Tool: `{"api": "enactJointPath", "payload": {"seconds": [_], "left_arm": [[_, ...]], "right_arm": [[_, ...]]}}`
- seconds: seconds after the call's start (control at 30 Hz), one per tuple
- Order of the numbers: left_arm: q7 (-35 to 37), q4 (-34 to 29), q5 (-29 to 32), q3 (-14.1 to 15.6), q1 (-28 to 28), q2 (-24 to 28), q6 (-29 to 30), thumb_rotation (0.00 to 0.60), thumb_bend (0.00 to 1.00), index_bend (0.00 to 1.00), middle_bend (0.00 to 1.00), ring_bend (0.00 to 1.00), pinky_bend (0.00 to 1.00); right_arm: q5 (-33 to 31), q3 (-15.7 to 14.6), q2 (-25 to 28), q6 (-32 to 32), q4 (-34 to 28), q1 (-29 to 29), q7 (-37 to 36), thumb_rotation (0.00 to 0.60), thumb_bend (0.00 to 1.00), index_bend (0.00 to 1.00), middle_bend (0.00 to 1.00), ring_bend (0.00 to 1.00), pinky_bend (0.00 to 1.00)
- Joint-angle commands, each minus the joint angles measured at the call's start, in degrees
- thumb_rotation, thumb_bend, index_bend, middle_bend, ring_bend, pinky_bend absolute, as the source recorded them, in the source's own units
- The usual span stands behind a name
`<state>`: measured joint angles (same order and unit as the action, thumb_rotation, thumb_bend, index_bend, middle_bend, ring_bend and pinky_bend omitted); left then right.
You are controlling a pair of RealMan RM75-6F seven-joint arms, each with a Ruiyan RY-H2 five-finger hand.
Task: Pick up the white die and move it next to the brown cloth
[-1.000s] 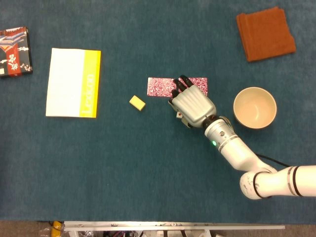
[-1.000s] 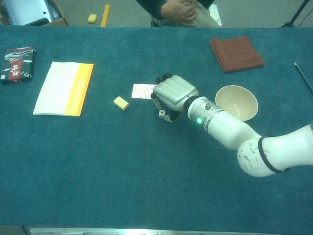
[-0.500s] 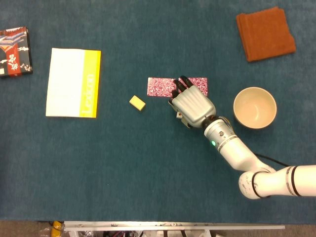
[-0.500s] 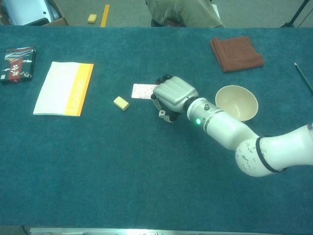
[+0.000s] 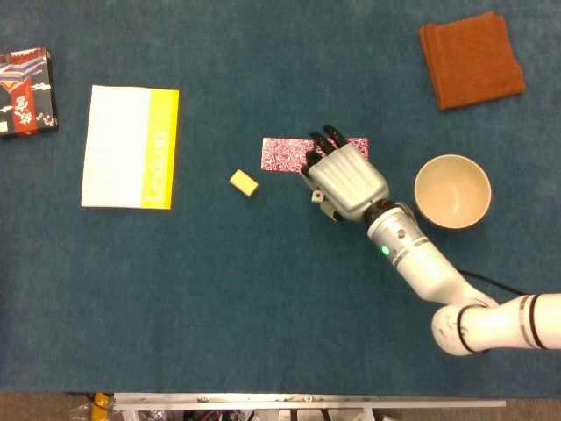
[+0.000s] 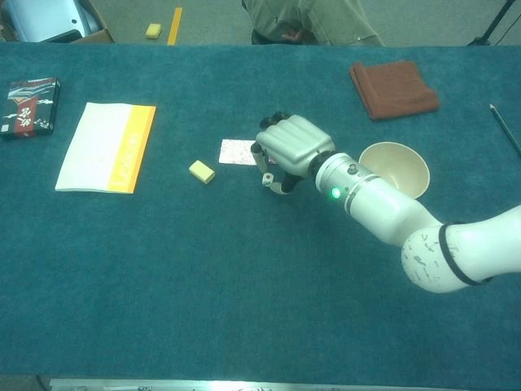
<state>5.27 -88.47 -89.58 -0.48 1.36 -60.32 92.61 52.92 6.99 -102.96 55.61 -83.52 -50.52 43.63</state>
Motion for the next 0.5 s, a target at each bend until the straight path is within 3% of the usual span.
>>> {"api": "enactJointPath", "payload": {"seconds": [0.03, 0.37, 0.5], "left_arm": [[0.05, 0.03, -0.02, 0.03, 0.02, -0.01, -0.02, 0.6, 0.46, 0.29, 0.3, 0.18, 0.18], [-0.75, -0.52, -0.66, 0.18, -0.12, -0.02, -0.08, 0.6, 0.46, 0.29, 0.3, 0.18, 0.18], [-1.08, -0.94, -0.63, 0.09, 0.02, 0.29, 0.25, 0.6, 0.46, 0.29, 0.3, 0.18, 0.18]], "right_arm": [[1.45, 0.57, 2.78, 1.68, -3.15, 1.01, -1.44, 0.6, 0.28, 0.54, 0.35, 0.1, 0.09], [2.39, 2.07, 8.7, 4.79, -8.43, 3.19, -4.74, 0.6, 0.28, 0.54, 0.35, 0.1, 0.09], [10.46, 4.67, 7.14, 9.92, -7.08, 4.77, -13.96, 0.6, 0.28, 0.54, 0.35, 0.1, 0.09]]}}
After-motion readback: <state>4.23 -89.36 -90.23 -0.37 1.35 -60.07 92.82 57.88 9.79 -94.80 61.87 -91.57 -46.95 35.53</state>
